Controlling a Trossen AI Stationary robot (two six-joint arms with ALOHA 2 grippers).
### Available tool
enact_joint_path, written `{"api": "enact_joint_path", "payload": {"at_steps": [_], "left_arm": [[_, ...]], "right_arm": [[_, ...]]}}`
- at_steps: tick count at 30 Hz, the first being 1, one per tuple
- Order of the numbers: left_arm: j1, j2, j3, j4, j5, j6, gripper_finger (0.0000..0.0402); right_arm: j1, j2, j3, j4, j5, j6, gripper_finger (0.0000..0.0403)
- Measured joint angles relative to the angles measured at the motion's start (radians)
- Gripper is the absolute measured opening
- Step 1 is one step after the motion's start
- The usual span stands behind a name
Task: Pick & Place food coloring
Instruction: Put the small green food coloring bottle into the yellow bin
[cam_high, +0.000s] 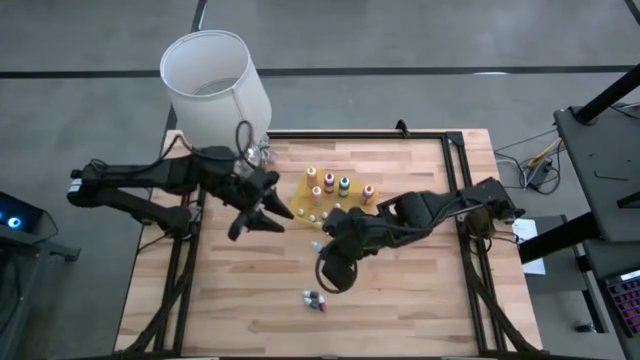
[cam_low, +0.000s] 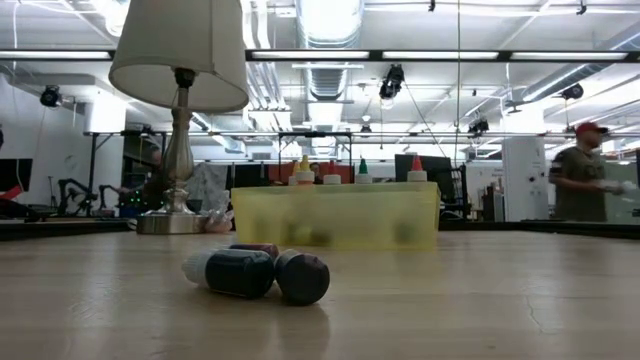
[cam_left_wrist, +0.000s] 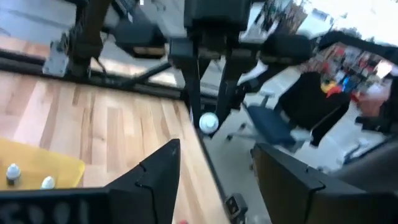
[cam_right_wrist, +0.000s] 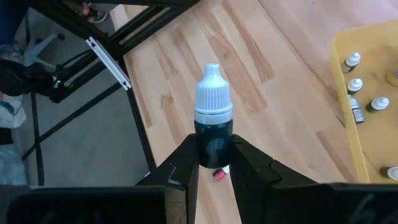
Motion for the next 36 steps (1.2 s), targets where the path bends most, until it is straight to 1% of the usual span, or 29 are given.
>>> {"api": "enact_joint_path", "payload": {"at_steps": [8, 14, 20, 25, 31, 36], "left_arm": [[-0.031, 0.148, 0.196, -0.201, -0.009, 0.112, 0.0174], [-0.048, 0.224, 0.295, -0.252, -0.041, 0.171, 0.0174], [-0.072, 0.273, 0.291, -0.278, -0.048, 0.181, 0.0174], [-0.085, 0.299, 0.290, -0.268, -0.066, 0.171, 0.0169], [-0.085, 0.305, 0.290, -0.248, -0.069, 0.154, 0.0155], [-0.085, 0.305, 0.290, -0.206, -0.088, 0.153, 0.0152]], "right_arm": [[-0.028, 0.000, 0.000, -0.010, -0.050, -0.025, 0.0065], [-0.042, 0.001, 0.000, -0.010, -0.056, -0.041, 0.0065], [-0.050, 0.001, 0.000, -0.010, -0.056, -0.063, 0.0065], [-0.051, 0.001, 0.000, -0.010, -0.057, -0.069, 0.0065], [-0.051, 0.001, 0.000, -0.010, -0.058, -0.075, 0.0065], [-0.051, 0.001, 0.000, -0.009, -0.058, -0.074, 0.0065]]}}
